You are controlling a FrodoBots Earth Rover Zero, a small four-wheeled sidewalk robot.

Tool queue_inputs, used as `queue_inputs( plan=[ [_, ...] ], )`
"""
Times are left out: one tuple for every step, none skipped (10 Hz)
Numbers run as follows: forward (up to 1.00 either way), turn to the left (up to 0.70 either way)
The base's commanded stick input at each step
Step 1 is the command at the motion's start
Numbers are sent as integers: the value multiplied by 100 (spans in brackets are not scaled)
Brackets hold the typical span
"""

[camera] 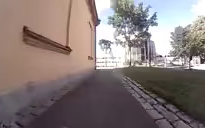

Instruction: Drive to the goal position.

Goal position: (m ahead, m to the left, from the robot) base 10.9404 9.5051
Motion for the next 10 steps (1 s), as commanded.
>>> queue_inputs(
  plan=[
    [100, 0],
    [100, 0],
    [100, 0],
    [100, 0],
    [100, 0],
    [100, 0],
    [100, 0],
    [100, 0],
    [100, 0],
    [100, 0]
  ],
)
